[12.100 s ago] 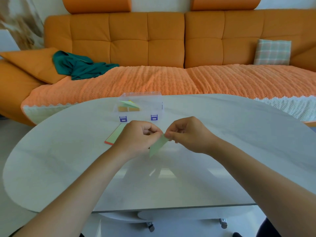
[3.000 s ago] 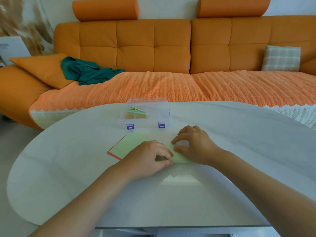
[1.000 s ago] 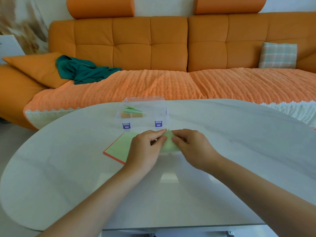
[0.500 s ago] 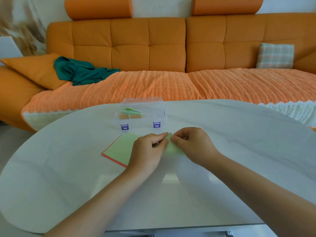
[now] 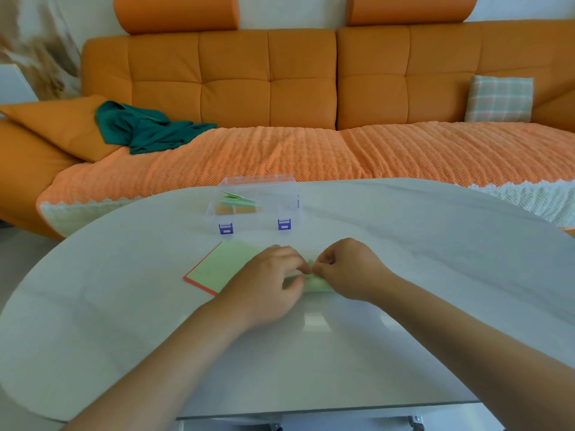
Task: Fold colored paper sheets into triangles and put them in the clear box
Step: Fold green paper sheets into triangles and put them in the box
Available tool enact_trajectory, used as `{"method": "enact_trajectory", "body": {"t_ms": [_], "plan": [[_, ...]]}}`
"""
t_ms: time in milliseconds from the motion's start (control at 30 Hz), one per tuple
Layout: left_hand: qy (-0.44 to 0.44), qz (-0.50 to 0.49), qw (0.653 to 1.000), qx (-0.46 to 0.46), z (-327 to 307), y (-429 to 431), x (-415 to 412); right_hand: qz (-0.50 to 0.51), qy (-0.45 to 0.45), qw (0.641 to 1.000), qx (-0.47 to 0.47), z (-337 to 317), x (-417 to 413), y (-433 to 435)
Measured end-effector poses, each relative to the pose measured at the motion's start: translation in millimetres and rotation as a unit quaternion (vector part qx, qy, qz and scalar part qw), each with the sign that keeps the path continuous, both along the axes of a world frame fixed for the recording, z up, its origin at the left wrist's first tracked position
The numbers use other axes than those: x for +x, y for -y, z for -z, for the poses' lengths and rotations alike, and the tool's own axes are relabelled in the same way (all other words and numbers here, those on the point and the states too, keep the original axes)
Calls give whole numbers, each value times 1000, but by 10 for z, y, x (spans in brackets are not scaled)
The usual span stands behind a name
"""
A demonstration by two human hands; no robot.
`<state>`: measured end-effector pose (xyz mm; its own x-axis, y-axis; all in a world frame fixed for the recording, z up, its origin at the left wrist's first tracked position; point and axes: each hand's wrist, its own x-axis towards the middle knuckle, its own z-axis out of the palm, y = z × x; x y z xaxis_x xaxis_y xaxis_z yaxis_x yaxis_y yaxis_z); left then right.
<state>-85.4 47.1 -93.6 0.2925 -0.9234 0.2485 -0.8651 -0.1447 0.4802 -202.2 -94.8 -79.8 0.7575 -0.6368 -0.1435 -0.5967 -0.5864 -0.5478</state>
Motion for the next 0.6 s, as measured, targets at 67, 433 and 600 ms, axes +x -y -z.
{"method": "enact_trajectory", "body": {"t_ms": [67,433,600], "plan": [[14,27,999,32,39,-14,9,-1,-15,1000,-24,9,24,-9],[28,31,996,83,-76,-38,-72,-109,-2,951,-290,-30,-67,-43],[56,35,994,89,-72,-55,-84,-189,-43,943,-271,-21,-102,1]]}}
